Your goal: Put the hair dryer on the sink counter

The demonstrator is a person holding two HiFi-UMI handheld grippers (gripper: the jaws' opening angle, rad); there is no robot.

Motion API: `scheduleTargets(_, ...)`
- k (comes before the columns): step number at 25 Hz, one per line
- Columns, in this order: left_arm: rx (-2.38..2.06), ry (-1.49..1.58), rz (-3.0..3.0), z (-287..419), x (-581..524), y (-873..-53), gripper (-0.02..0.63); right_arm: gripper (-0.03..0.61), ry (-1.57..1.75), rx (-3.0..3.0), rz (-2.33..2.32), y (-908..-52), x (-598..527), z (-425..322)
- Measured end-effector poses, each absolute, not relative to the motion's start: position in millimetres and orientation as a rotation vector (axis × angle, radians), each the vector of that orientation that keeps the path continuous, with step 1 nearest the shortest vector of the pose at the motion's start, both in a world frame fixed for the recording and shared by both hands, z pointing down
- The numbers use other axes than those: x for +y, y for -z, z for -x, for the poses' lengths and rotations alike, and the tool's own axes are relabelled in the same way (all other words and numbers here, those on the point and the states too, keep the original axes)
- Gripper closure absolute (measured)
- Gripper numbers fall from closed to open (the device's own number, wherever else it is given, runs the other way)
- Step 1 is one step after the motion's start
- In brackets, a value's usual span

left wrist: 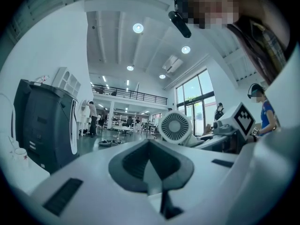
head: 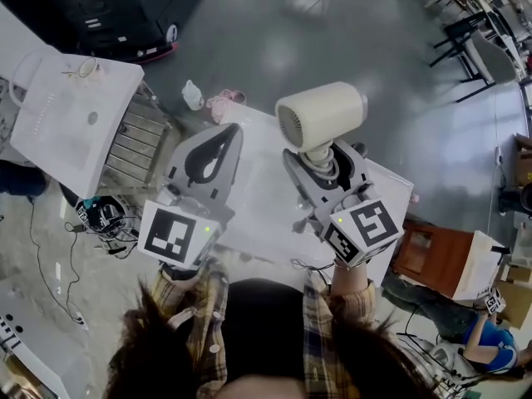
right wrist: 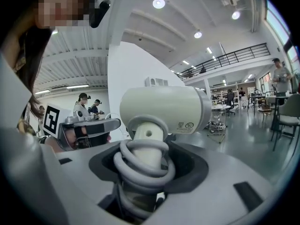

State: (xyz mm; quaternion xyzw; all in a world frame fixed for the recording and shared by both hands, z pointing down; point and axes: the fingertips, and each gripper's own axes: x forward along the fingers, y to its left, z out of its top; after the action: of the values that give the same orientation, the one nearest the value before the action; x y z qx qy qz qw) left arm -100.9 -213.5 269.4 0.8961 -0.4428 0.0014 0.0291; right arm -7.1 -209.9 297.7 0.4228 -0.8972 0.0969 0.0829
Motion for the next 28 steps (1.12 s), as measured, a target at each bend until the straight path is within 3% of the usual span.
scheduleTargets(28, -1.308, -0.155, -2.577, 112.2, -261.5, -359.3, 0.597, 0.324, -0.398, -2.506, -1.03, -409.7, -290.7, 45.3)
